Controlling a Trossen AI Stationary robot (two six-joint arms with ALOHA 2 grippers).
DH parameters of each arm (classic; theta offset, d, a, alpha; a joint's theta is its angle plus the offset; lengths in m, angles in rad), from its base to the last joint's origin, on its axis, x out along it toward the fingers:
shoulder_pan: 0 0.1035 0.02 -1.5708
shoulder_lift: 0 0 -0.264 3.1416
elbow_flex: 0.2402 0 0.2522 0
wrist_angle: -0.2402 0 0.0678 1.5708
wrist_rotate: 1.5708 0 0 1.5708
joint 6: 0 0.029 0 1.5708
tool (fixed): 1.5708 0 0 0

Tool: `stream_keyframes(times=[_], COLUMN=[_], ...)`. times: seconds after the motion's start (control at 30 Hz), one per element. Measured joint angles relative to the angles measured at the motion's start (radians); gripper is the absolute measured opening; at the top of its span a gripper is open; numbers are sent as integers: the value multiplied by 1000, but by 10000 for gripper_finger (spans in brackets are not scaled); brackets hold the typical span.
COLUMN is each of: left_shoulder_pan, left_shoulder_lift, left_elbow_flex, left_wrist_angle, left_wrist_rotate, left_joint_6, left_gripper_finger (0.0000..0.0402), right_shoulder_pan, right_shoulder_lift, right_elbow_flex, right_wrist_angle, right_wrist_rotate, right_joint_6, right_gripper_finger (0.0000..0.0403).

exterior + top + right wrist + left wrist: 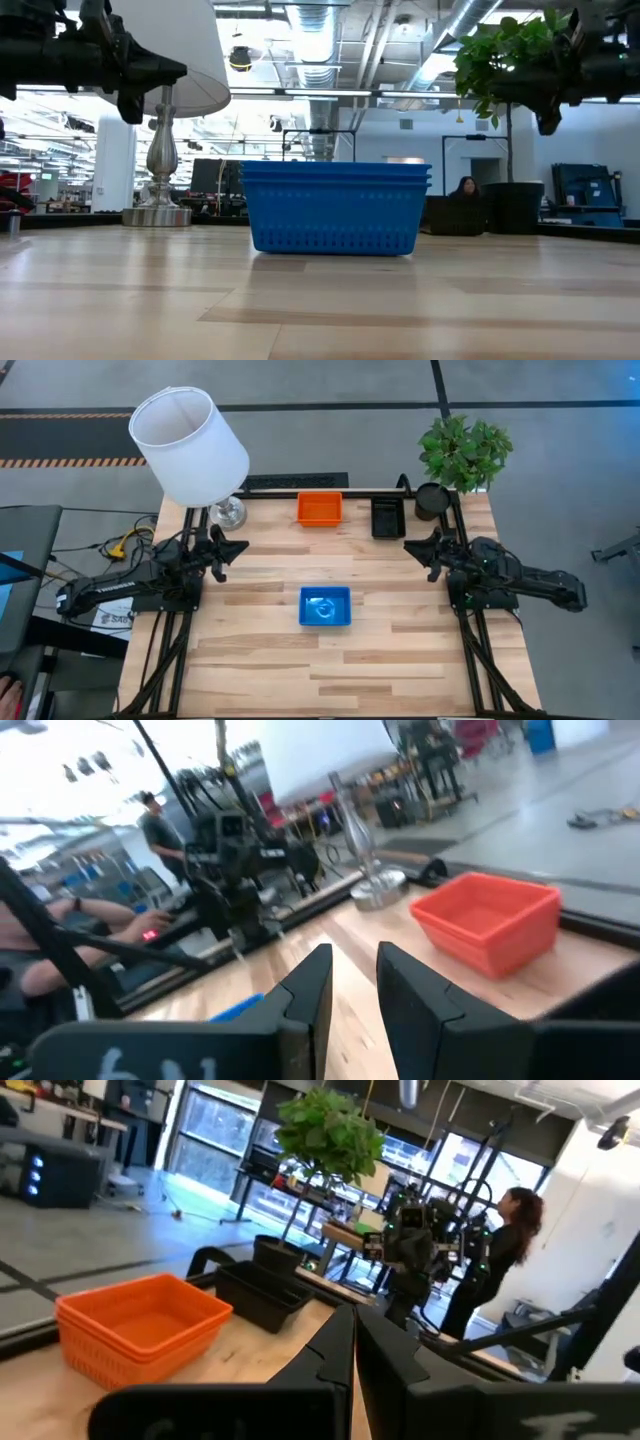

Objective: Stack baskets by color
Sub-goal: Return to Home Position

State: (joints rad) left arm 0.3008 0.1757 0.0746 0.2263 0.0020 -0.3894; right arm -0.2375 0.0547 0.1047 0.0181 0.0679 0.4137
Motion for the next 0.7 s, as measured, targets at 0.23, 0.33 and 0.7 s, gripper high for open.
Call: stream_keyframes(times=[0.23, 0.33, 0.7], left_shoulder_pan=[0, 0, 0], left_shoulder_lift=[-16, -36, -178], left_elbow_flex=[-50, -63, -62], left_wrist_angle=[56, 53, -53], left_wrist_rotate=[-6, 5, 45], left_joint_6=[-18, -57, -54], left_gripper_finger=[0, 0, 0], right_shoulder_pan=[0, 0, -18], right_shoulder_lift=[-51, -54, -54], right_elbow_flex=[-96, -96, -63], right_wrist_angle=[52, 59, -61], right_wrist_rotate=[-38, -85, -150], right_joint_6=[31, 26, -112], right_gripper_finger=[95, 81, 6])
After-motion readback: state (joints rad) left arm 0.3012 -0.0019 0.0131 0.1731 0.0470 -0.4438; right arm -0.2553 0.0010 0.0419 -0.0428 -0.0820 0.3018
